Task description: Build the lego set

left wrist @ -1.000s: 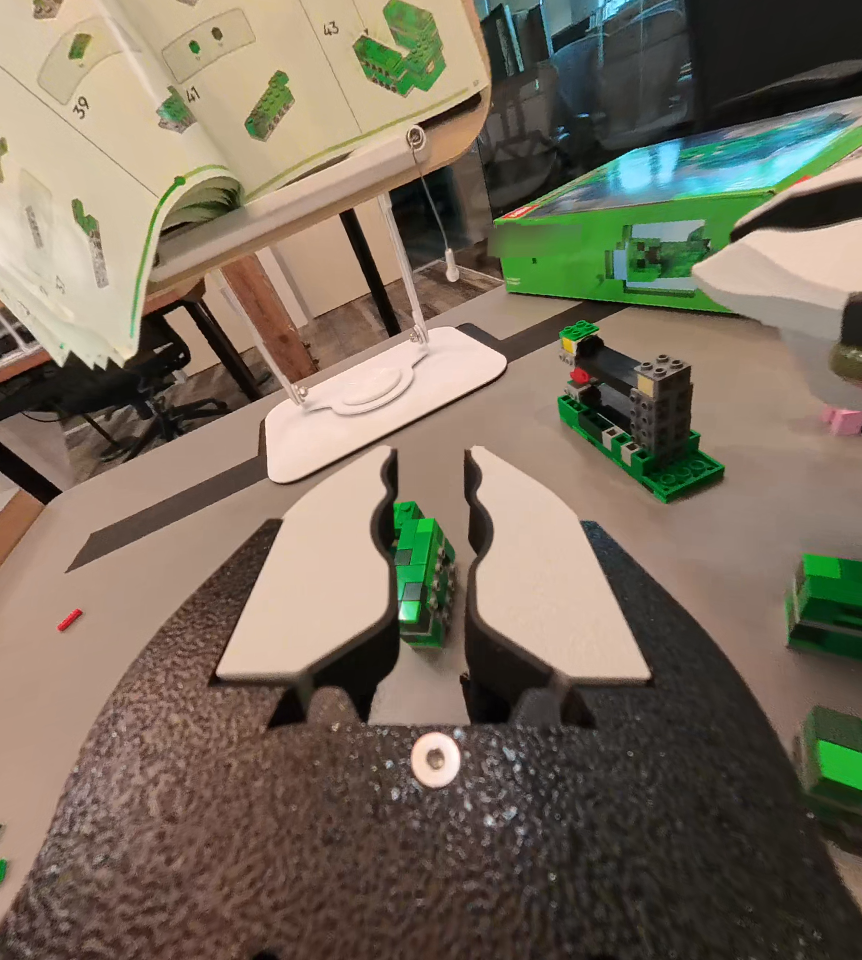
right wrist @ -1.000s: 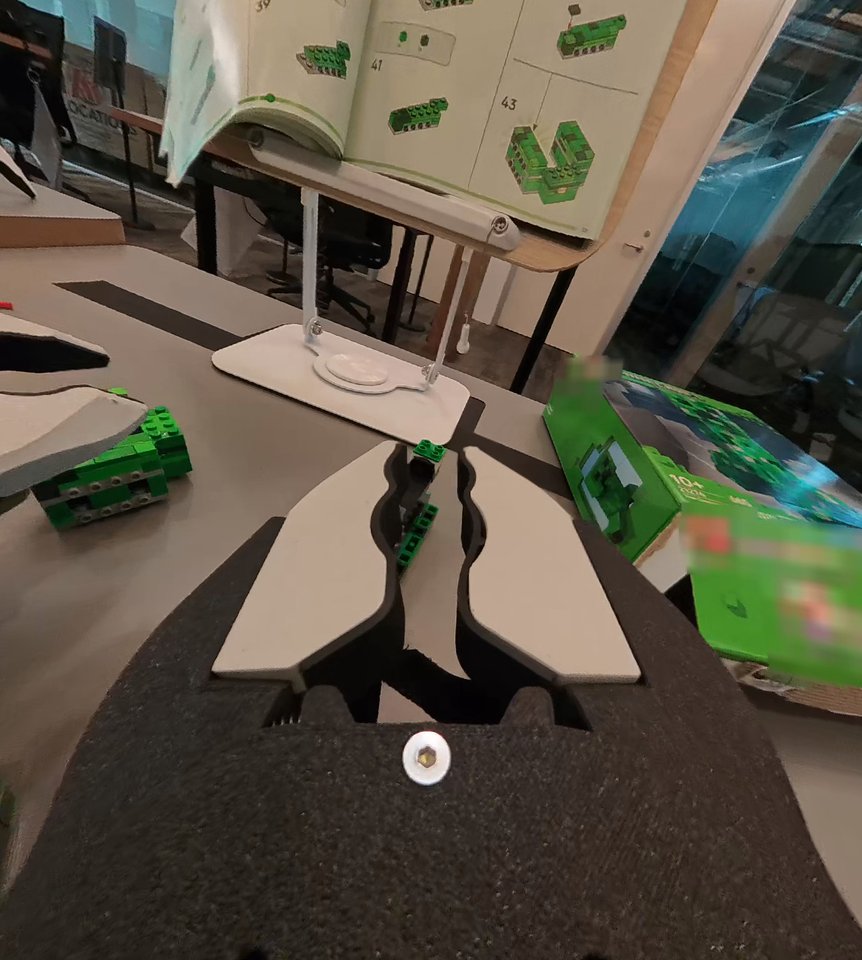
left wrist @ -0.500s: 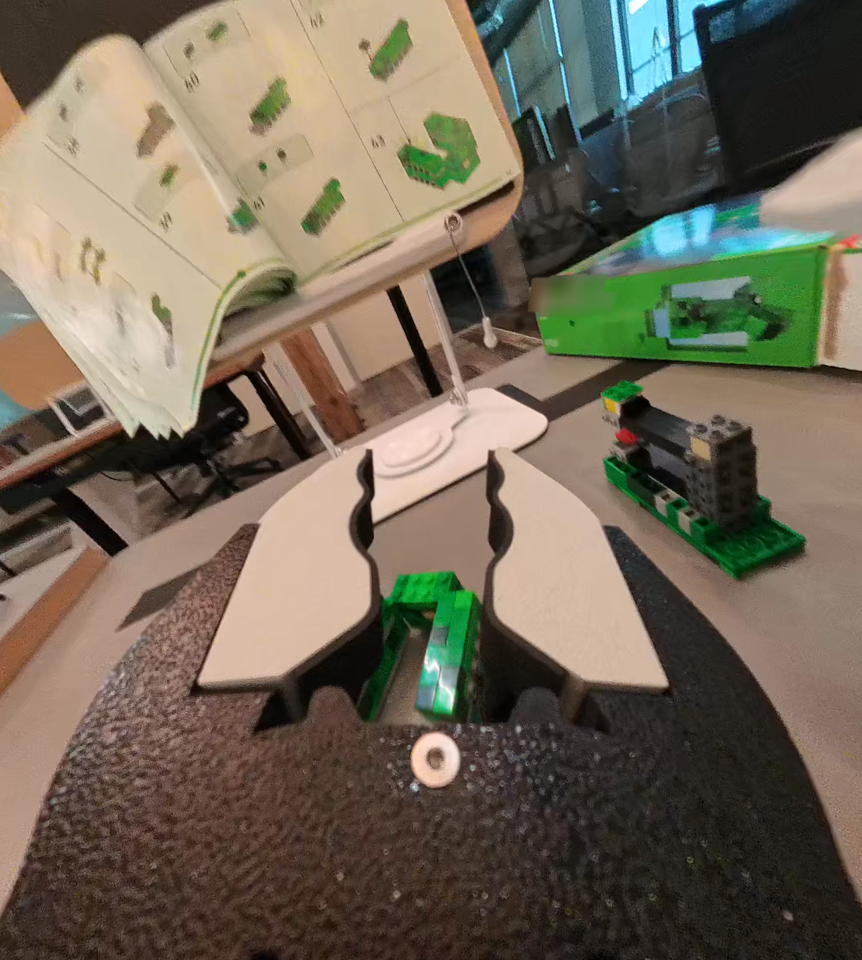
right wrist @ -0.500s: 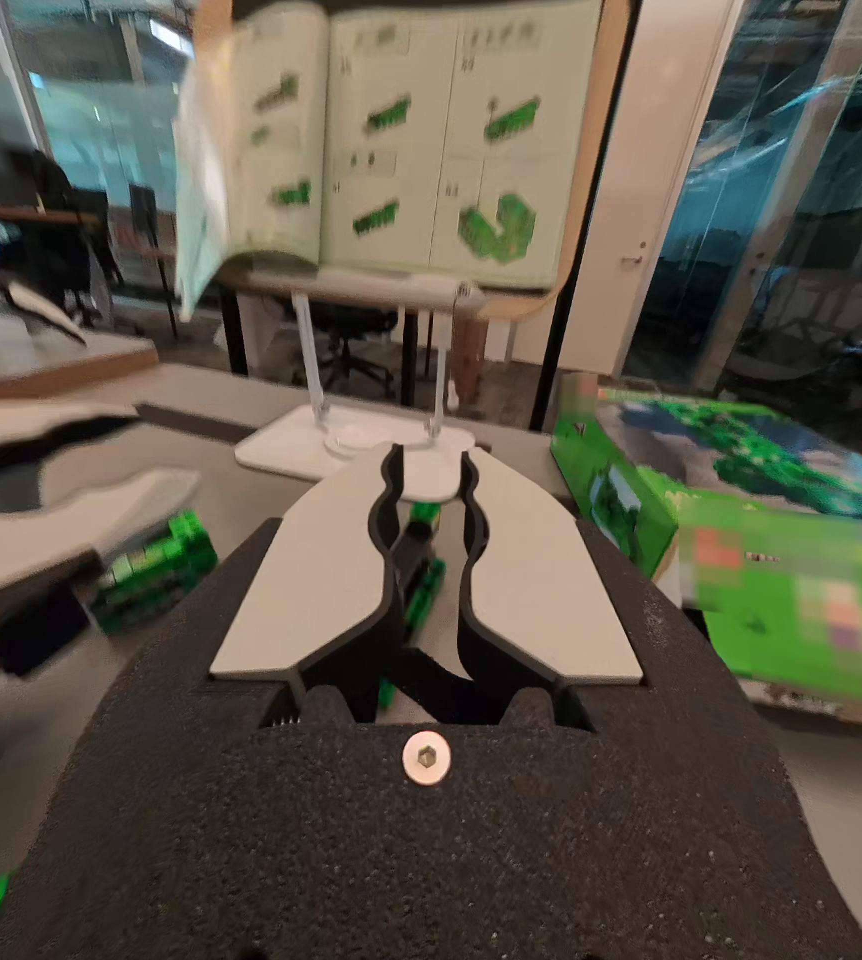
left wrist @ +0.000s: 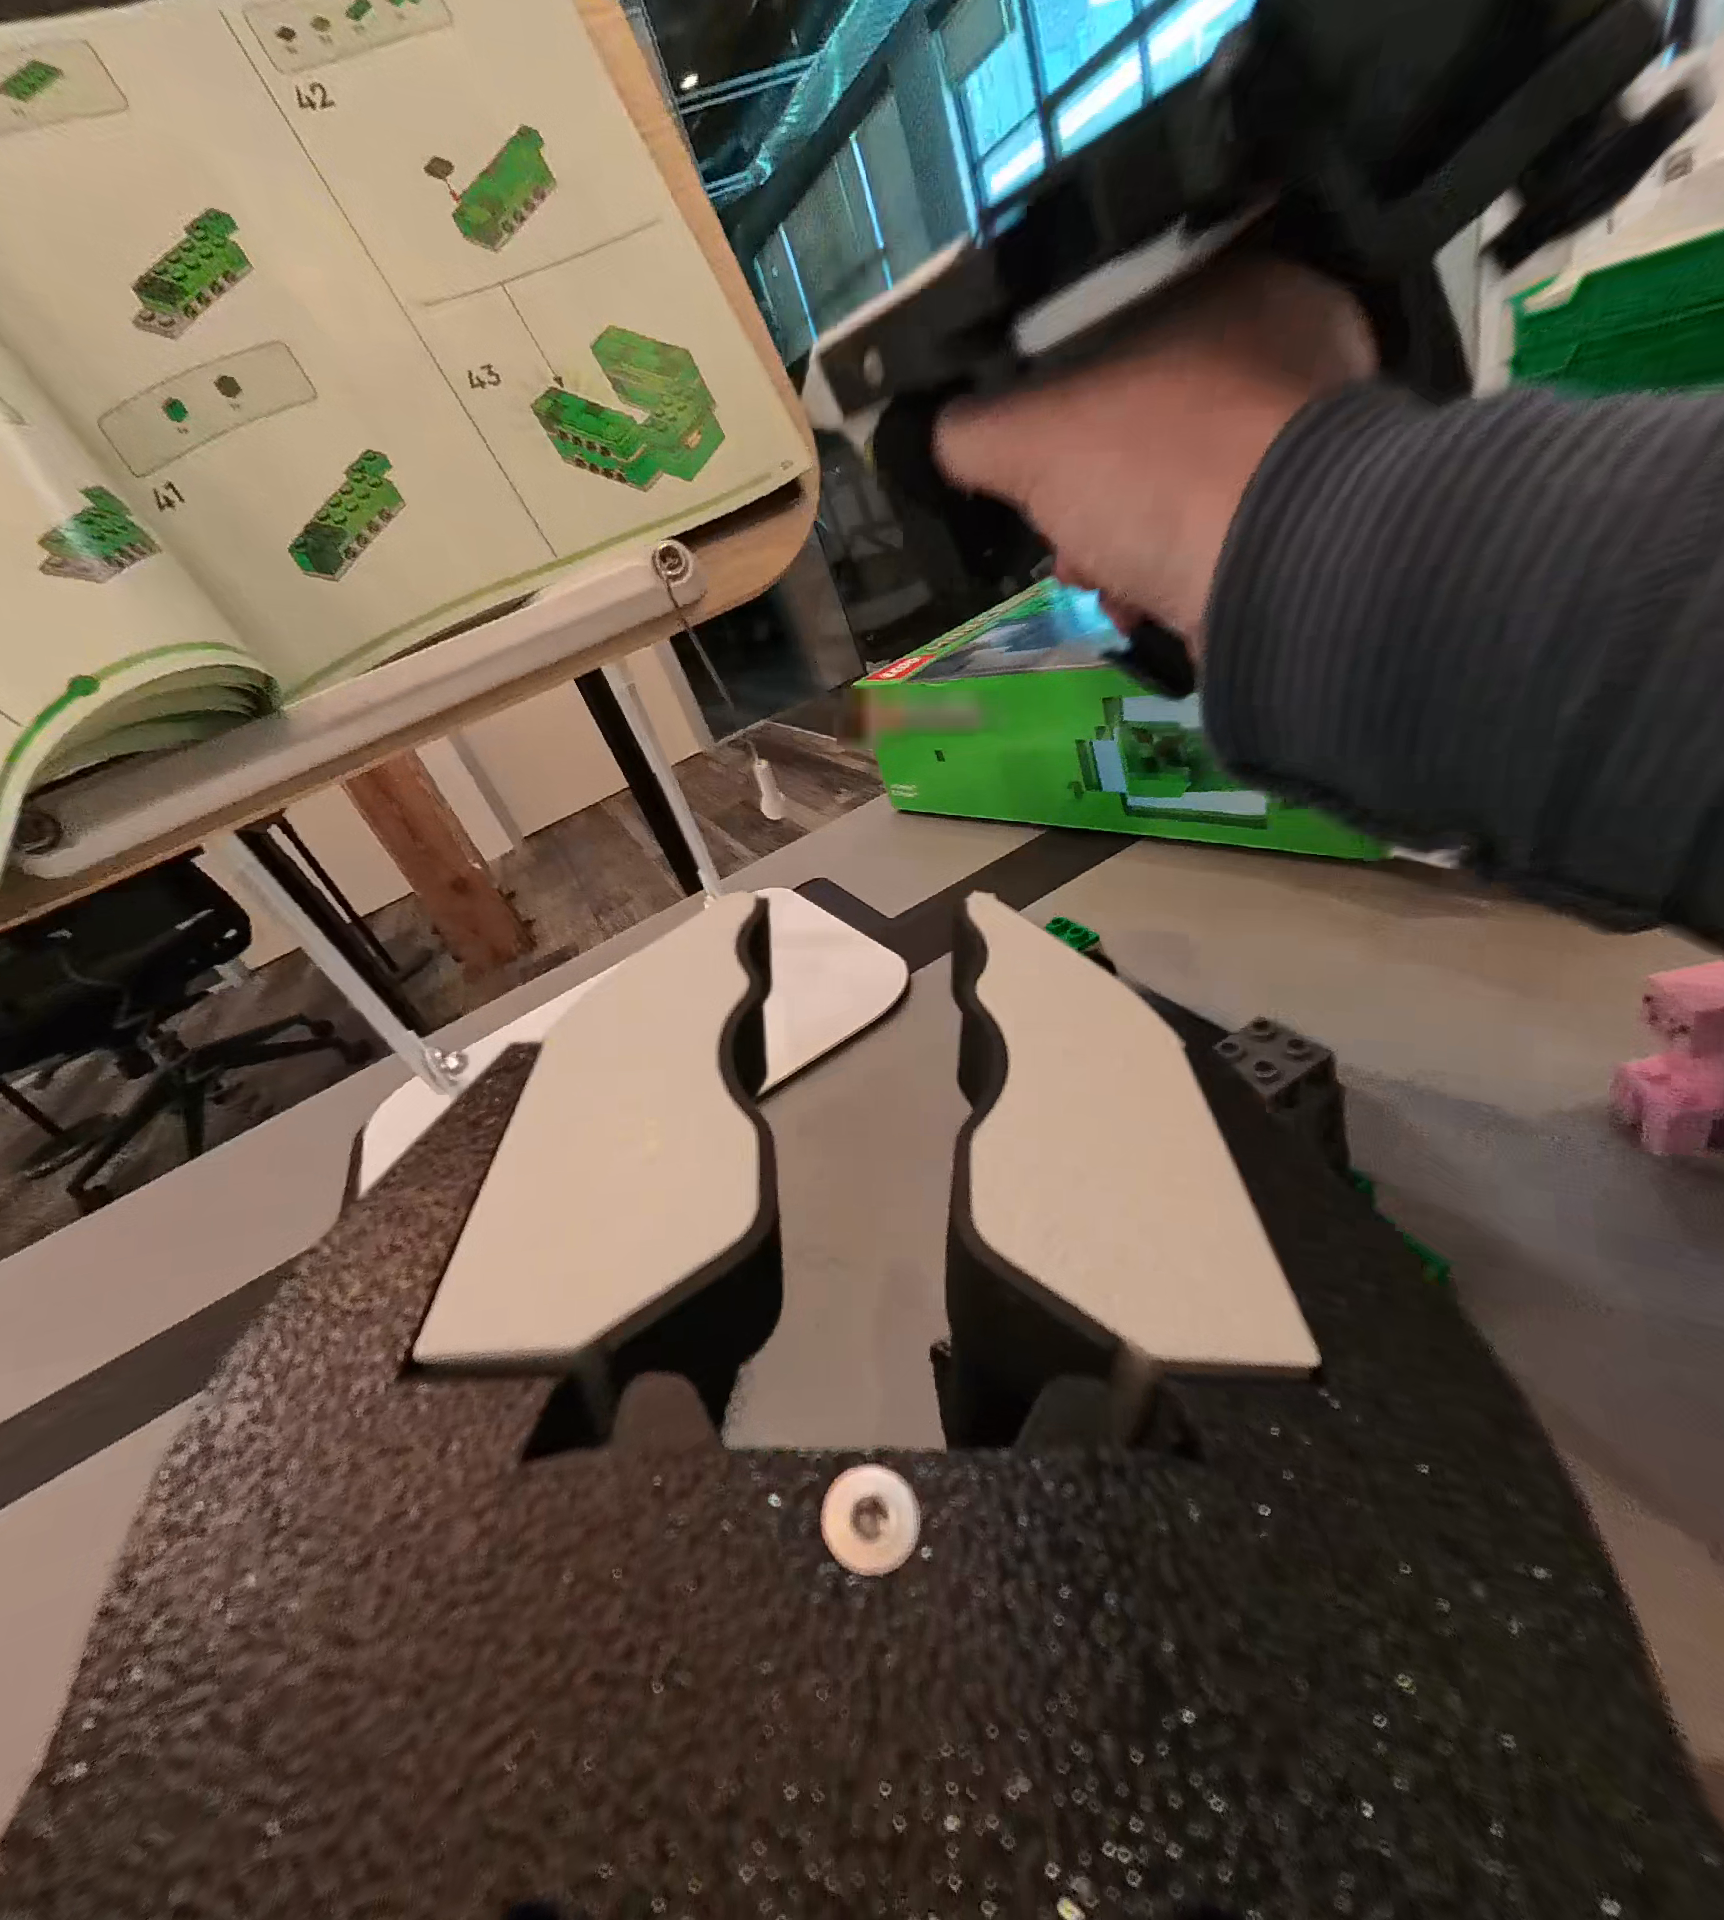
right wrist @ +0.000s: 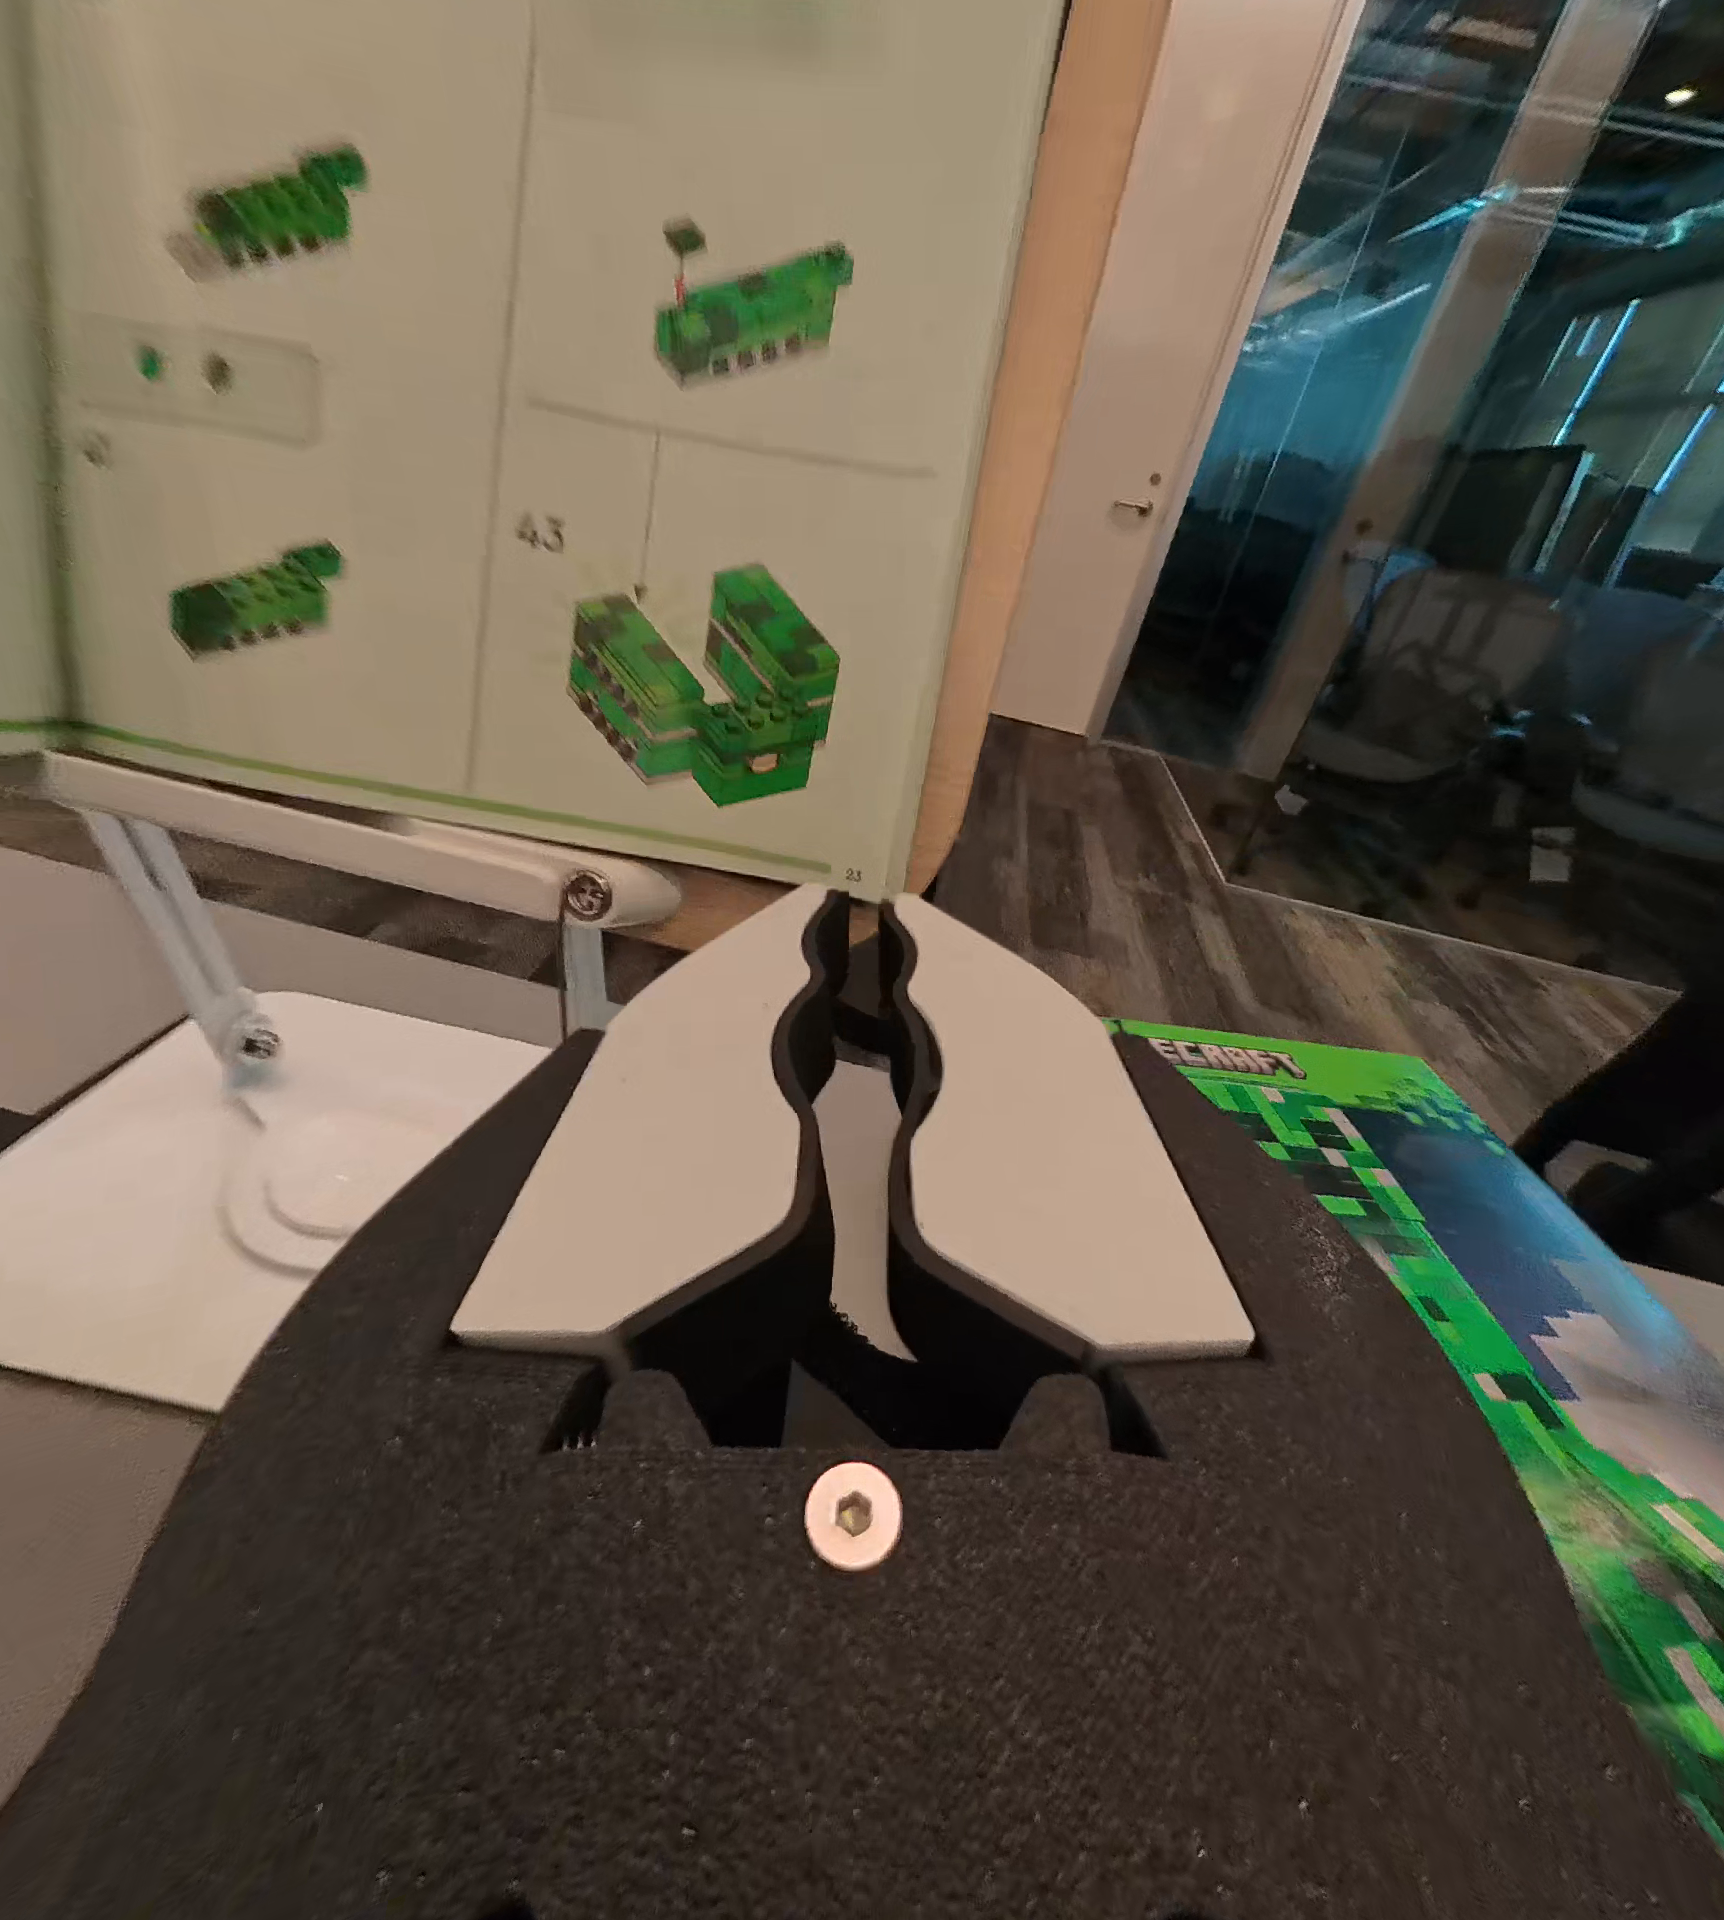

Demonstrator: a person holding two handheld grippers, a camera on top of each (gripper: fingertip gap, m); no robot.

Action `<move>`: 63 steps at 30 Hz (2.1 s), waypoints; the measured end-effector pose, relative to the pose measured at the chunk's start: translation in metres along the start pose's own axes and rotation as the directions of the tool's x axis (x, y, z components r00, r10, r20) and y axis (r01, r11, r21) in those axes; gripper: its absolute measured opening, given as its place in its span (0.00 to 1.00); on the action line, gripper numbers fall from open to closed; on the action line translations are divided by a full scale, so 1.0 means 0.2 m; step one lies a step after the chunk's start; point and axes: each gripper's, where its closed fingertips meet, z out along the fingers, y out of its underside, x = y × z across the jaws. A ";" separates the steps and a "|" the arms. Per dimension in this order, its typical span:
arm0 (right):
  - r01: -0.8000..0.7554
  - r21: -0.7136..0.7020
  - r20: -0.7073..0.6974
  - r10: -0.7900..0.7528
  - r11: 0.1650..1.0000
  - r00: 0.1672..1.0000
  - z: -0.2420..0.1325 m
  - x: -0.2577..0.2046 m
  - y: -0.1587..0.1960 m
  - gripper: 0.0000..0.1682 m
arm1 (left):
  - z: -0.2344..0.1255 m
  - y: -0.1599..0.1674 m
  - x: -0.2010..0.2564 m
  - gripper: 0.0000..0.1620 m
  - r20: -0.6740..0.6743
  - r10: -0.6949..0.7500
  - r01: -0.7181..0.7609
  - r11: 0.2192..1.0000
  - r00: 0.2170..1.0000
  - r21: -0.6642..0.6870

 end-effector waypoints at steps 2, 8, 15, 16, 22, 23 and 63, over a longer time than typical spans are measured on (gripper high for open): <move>0.053 0.026 0.014 -0.054 0.998 0.998 0.04 -0.03 0.02 0.05 | 0.00 -0.01 0.02 0.20 -0.025 -0.030 0.030 1.000 0.999 0.002; 0.042 0.001 -0.055 -0.042 0.999 0.998 0.11 -0.02 0.08 0.11 | 0.00 -0.03 0.07 0.17 -0.067 -0.008 0.008 1.000 0.998 0.007; 0.028 0.085 -0.104 -0.019 0.996 0.994 0.11 -0.02 0.02 0.10 | -0.04 -0.10 0.10 0.02 -0.111 0.004 0.005 0.997 0.994 0.079; 0.026 0.078 -0.110 -0.017 0.997 0.994 0.12 -0.02 0.02 0.10 | -0.05 -0.11 0.09 0.00 -0.106 0.003 0.007 0.995 0.994 0.095; -0.021 0.090 -0.118 0.032 0.996 0.993 0.12 0.01 0.03 0.07 | -0.04 -0.09 0.07 0.00 -0.086 0.001 0.006 0.997 0.996 0.075; -0.036 0.080 -0.113 0.045 0.996 0.993 0.12 0.01 0.05 0.07 | -0.04 -0.10 0.07 0.00 -0.083 0.000 0.007 0.997 0.997 0.080; 0.154 0.290 0.097 -0.189 0.945 0.977 -0.22 -0.27 -0.19 0.00 | -0.10 -0.29 -0.26 0.00 0.025 -0.185 0.177 0.966 0.982 0.190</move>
